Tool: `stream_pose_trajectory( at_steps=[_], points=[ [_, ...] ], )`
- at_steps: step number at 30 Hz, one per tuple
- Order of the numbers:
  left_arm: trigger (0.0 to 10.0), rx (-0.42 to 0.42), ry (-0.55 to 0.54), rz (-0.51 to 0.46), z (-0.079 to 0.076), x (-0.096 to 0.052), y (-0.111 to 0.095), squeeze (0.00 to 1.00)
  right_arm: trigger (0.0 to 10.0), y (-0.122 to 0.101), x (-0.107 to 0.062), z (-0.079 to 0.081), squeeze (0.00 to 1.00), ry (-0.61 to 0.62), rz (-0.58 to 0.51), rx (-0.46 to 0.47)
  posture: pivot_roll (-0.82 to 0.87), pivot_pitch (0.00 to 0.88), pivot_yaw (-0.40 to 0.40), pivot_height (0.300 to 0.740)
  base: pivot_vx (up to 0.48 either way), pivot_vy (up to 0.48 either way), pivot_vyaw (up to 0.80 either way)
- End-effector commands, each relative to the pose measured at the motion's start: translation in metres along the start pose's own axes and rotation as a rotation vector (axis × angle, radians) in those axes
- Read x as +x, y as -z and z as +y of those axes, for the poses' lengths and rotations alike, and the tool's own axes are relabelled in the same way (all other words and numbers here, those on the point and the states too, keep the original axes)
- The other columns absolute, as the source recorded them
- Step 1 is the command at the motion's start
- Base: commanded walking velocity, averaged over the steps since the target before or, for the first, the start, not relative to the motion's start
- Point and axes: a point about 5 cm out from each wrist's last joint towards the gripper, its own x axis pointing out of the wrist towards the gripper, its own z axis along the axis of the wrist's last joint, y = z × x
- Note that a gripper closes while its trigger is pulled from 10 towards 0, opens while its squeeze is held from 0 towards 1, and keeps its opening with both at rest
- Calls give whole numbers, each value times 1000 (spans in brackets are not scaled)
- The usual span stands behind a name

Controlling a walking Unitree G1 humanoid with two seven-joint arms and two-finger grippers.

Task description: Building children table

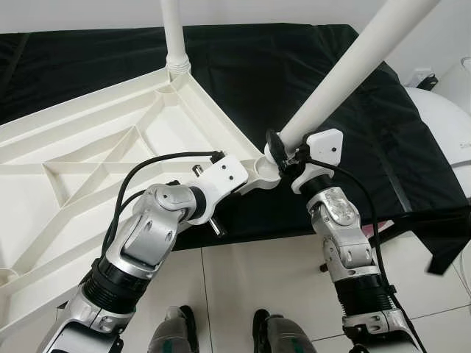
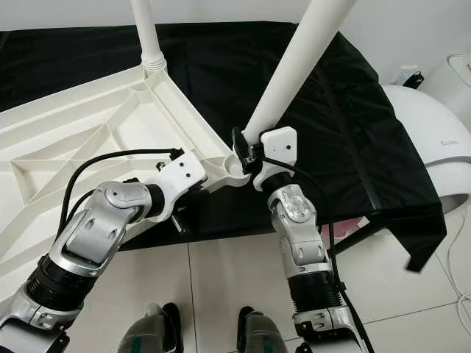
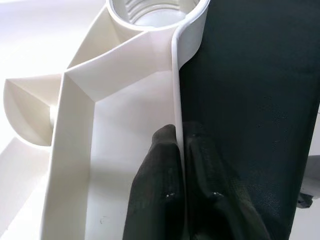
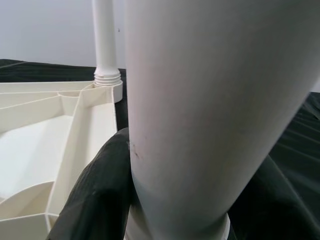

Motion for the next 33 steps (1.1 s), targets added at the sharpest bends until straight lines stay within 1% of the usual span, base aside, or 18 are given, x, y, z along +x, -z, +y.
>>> stream_pose_trajectory(
  at_steps=[1, 2, 6, 7, 9, 10, 25, 30, 33],
  points=[
    [10000, 32, -116, -47, 12, -6, -10, 835, 10000, -1, 1, -5, 0, 14, -1, 8, -92, 165, -36, 740, 0, 0, 0],
    [10000, 28, -116, -49, 12, -6, -10, 1000, 10000, -1, 1, -6, 0, 15, -1, 8, -92, 165, -36, 740, 0, 0, 0],
    [10000, 33, -117, -42, 12, -6, -9, 1000, 10000, -1, 1, -5, 0, 14, -2, 8, -91, 171, -32, 740, 0, 0, 0],
    [10000, 42, -116, -33, 12, -6, -9, 306, 10000, -1, 1, -5, 0, 13, -2, 10, -90, 173, -32, 740, 0, 0, 0],
    [10000, 42, -116, -33, 12, -6, -9, 306, 10000, -1, 1, -5, 0, 13, -2, 10, -90, 173, -32, 740, 0, 0, 0],
    [10000, 43, -116, -31, 12, -6, -8, 0, 10000, -1, 1, -5, 0, 11, -2, 11, -90, 173, -32, 740, 0, 0, 0],
    [10000, 37, -131, -40, 16, -7, -10, 0, 10000, -2, 3, -8, 0, 8, 3, 21, -92, 185, -29, 740, 0, 0, 0],
    [10000, 41, -137, -51, 20, -10, -14, 0, 10000, -3, 3, -9, 0, 6, 1, 22, -90, 190, -26, 740, 0, 0, 0],
    [10000, 54, -130, -64, 23, -12, -17, 0, 10000, -4, 5, -10, 0, -44, 20, 45, -88, 191, -24, 740, 0, 0, 0]
  ],
)
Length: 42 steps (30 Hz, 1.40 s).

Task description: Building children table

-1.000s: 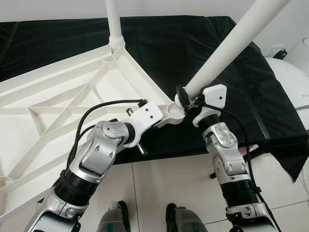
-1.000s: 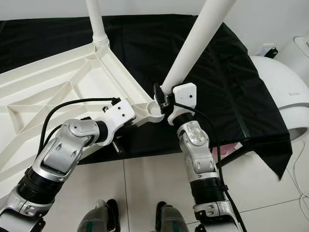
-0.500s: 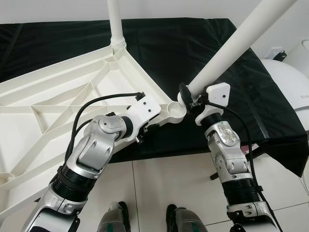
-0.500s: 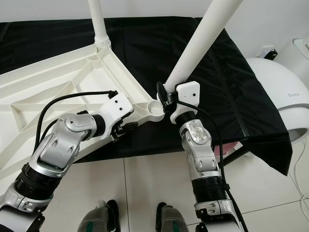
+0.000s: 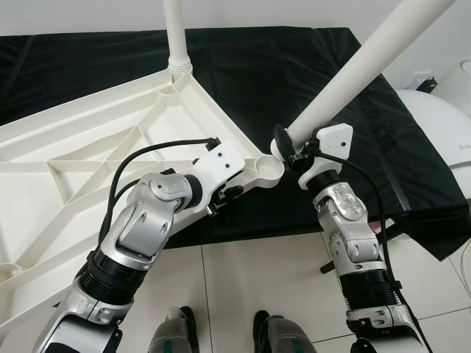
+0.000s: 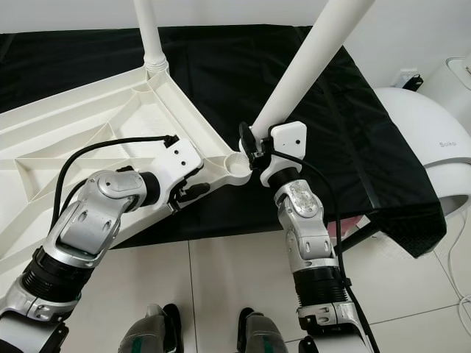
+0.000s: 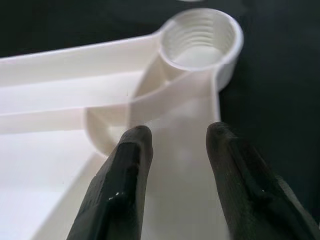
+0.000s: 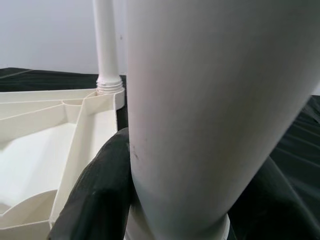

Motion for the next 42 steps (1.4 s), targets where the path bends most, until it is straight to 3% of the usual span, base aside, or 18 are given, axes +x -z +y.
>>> stream_pose_trajectory(
  at_steps=[1, 11, 17, 26, 30, 34, 42],
  points=[
    [10000, 16, -53, -13, 3, -1, -2, 0, 10000, 0, 1, -3, 0, -22, 15, 20, -88, 191, -24, 740, 0, 0, 0],
    [10000, 26, -58, -18, 3, 0, -2, 0, 10000, -3, 3, -10, 0, -93, 45, 35, -89, 194, -20, 740, 0, 0, 0],
    [10000, 8, -130, -117, 18, -6, -18, 0, 10000, -2, 3, -14, 0, -92, 57, 24, -88, 197, -21, 740, 0, 0, 0],
    [10000, 19, -174, -155, 32, -13, -23, 0, 10000, -1, 4, -21, 0, -81, 66, 17, -87, 191, -19, 740, 0, 0, 0],
    [10000, -5, -235, -273, 49, -23, -43, 0, 10000, -1, 5, -24, 0, -87, 73, 14, -85, 181, -26, 740, 0, 0, 0],
    [10000, -15, -259, -338, 55, -26, -56, 0, 10000, 0, 6, -23, 0, -99, 78, 16, -83, 175, -29, 740, 0, 0, 0],
    [10000, -34, -232, -452, 48, -21, -82, 0, 10000, -1, 9, -14, 0, -207, 96, 9, -85, 159, -36, 740, 0, 0, 0]
  ],
)
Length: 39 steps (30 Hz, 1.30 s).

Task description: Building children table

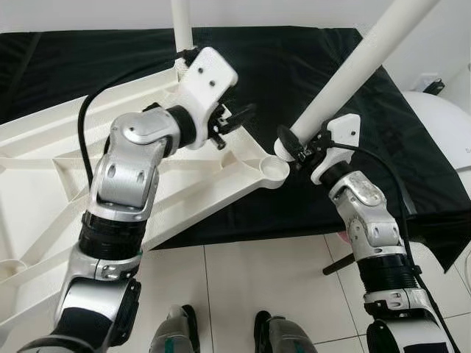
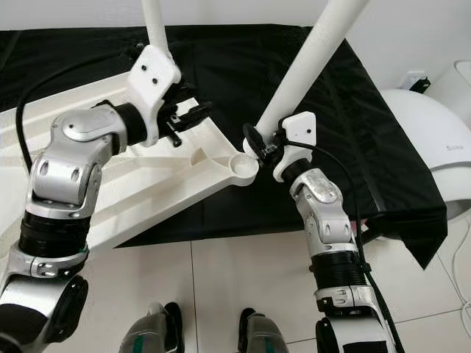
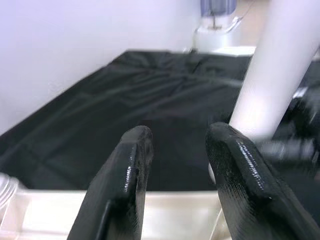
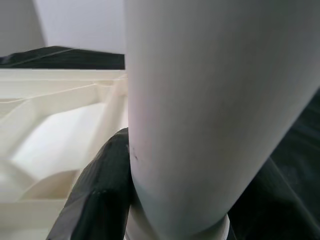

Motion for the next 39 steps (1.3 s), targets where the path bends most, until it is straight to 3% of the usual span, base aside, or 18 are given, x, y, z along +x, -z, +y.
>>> stream_pose_trajectory(
  at_steps=[1, 8, 15, 16, 20, 26, 27, 34, 39],
  points=[
    [10000, -3, -125, -32, 1, 5, -5, 0, 10000, -1, 3, 6, 0, -61, 5, 4, -84, 156, -37, 740, 0, 0, 0],
    [10000, -38, -134, -118, -12, 16, 2, 0, 10000, -1, 4, 15, 0, -172, 18, 15, -80, 147, -40, 740, 0, 0, 0],
    [10000, -76, -137, -132, -12, 17, 7, 0, 10000, -3, 5, 13, 0, -175, 13, 10, -80, 147, -38, 740, 0, 0, 0],
    [10000, -92, -140, -131, -10, 16, 10, 1000, 10000, -3, 5, 11, 0, -171, 11, 9, -80, 147, -38, 740, 0, 0, 0],
    [10000, -118, -145, -131, -6, 14, 14, 1000, 10000, -4, 6, 7, 0, -173, 11, 6, -79, 143, -30, 740, 0, 0, 0],
    [10000, -90, -159, -127, 2, 9, 20, 992, 10000, -5, 7, 2, 0, -167, 12, 5, -80, 144, -27, 740, 0, 0, 0],
    [10000, -79, -171, -137, 7, 5, 19, 0, 10000, -5, 7, 0, 0, -164, 15, -2, -78, 145, -27, 740, 0, 0, 0],
    [10000, -78, -163, -183, 11, 2, 8, 0, 10000, -5, 8, -4, 0, -158, 18, -8, -77, 146, -26, 740, 0, 0, 0],
    [10000, -82, -99, -243, 4, 2, -6, 0, 10000, -3, 10, -5, 0, -158, 30, -13, -75, 149, -27, 740, 0, 0, 0]
  ],
)
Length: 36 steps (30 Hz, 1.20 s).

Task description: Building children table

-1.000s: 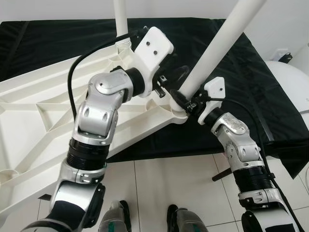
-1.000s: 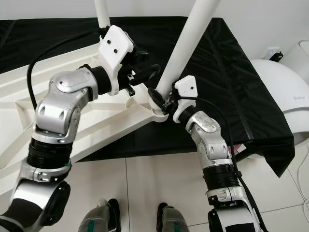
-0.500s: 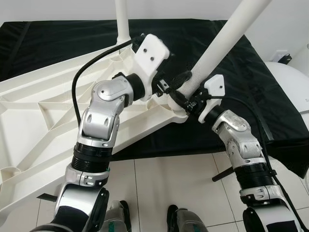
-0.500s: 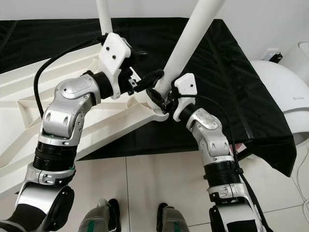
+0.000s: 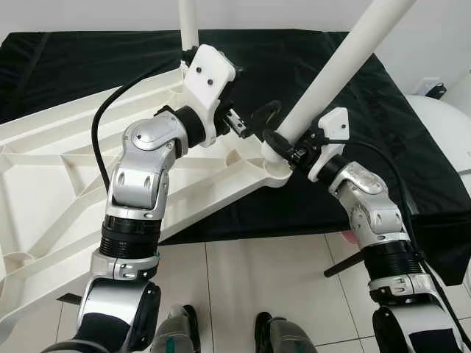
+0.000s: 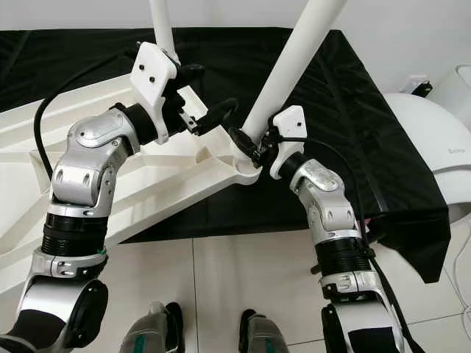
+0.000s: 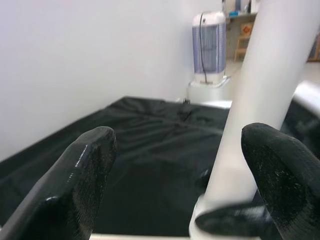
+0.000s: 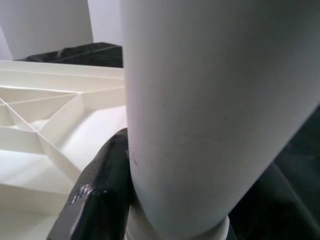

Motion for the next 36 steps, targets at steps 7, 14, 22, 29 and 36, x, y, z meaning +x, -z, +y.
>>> stream_pose_trajectory(
  at_steps=[7, 14, 22, 29, 36],
  points=[
    [10000, -4, -57, -85, -3, 7, -19, 0, 10000, 6, 3, -10, 0, 19, 46, -23, -75, 151, -26, 740, 0, 0, 0],
    [10000, -2, -30, -101, -10, 11, -25, 0, 10000, 3, 12, -6, 0, -18, 46, -46, -70, 154, -30, 740, 0, 0, 0],
    [10000, 3, 10, -106, -18, 17, -28, 0, 10000, -5, 20, 0, 0, -67, 23, -82, -70, 155, -31, 740, 0, 0, 0],
    [10000, 7, 13, -105, -19, 24, -30, 0, 10000, -9, 22, 4, 0, -100, 14, -113, -73, 156, -31, 740, 0, 0, 0],
    [10000, 10, 12, -98, -18, 29, -32, 0, 10000, -8, 21, 8, 0, -130, 19, -131, -74, 155, -31, 740, 0, 0, 0]
  ],
)
